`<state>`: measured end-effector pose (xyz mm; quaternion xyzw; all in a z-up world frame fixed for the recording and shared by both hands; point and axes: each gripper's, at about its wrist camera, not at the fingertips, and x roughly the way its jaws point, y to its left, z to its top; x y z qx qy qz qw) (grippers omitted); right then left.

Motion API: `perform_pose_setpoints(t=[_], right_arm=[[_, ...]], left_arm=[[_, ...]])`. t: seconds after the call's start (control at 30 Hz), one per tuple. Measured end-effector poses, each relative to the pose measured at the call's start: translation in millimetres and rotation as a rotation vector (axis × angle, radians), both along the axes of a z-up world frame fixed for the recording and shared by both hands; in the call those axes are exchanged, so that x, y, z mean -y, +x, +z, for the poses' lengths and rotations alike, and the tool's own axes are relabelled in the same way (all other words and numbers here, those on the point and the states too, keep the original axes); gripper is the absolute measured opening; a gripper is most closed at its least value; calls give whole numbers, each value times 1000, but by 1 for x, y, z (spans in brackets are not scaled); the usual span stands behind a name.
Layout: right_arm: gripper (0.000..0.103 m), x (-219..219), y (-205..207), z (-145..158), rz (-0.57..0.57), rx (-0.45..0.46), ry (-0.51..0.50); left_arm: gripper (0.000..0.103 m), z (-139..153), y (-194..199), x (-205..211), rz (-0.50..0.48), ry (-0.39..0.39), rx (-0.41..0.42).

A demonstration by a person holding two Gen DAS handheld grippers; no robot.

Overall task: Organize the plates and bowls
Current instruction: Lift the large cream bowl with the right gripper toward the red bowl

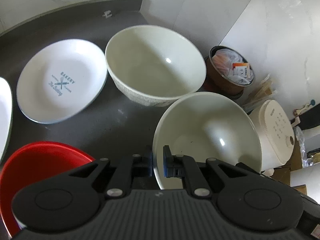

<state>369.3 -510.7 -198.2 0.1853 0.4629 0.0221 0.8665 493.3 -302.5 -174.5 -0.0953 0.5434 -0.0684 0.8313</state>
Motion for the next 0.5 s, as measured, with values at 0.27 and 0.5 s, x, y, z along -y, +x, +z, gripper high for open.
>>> perform_pose_setpoints(t=[0.27,0.5], right_arm=[[14,-11,-18,31,-24,53,-15],[14,-40,-30,60,-18,113,-17]], left_arm=[[9,33,-10,-15,-18,-50,44],[9,65,-23,-46,-19,-64,97]])
